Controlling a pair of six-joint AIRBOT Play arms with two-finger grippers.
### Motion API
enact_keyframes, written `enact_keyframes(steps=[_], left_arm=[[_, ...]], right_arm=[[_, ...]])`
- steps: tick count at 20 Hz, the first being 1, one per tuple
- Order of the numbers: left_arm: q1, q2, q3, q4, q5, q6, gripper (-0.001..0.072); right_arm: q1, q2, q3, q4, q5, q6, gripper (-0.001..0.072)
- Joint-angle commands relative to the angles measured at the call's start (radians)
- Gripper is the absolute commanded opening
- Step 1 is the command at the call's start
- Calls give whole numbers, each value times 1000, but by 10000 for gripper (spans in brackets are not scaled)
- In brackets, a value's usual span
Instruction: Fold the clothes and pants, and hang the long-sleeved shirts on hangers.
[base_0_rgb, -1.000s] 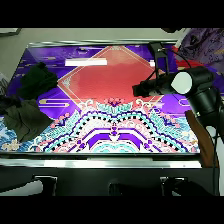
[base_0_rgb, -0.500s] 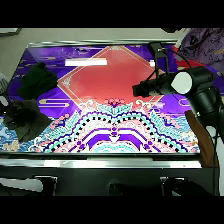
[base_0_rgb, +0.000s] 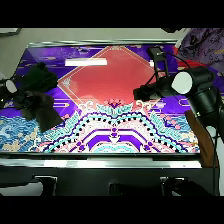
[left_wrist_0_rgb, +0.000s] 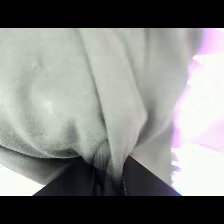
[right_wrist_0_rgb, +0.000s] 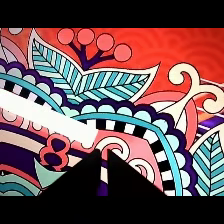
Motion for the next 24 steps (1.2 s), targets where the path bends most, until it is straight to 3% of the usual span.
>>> enact_keyframes(steps=[1, 4, 8, 11, 12, 13, 14, 15, 17, 18, 19, 21, 24], left_arm=[[-220, 94, 53, -199, -21, -74, 17], [-446, 80, 82, -291, 60, -183, 17], [-685, -22, 82, -290, 241, -363, 17], [-755, -154, 83, -308, 288, -396, 23], [-755, -187, 85, -326, 288, -395, 72], [-747, -208, 85, -346, 287, -395, 228], [-732, -212, 85, -361, 283, -395, 461], [-708, -203, 86, -371, 271, -392, 643], [-634, -157, 104, -361, 191, -311, 680], [-592, -130, 117, -346, 141, -262, 680], [-550, -98, 124, -321, 98, -229, 679], [-459, -35, 128, -277, 48, -185, 679], [-348, 6, 129, -274, 47, -154, 679]], right_arm=[[1, 8, 1, -38, 125, 4, 89], [1, 26, 1, -124, 244, 3, 90], [1, 68, 1, -251, 348, -35, 90], [1, 96, 1, -285, 358, -42, 95], [1, 97, 1, -285, 354, -42, 169], [1, 96, -2, -285, 338, -42, 268], [0, 97, -6, -285, 314, -42, 315], [-6, 97, -11, -285, 279, -50, 319], [-53, 97, -26, -283, 201, -54, 320], [-103, 97, -44, -264, 159, -29, 363], [-176, 96, -80, -193, 116, -4, 494], [-345, 91, -212, 96, 62, -14, 496], [-469, 87, -494, 512, -5, -118, 494]])
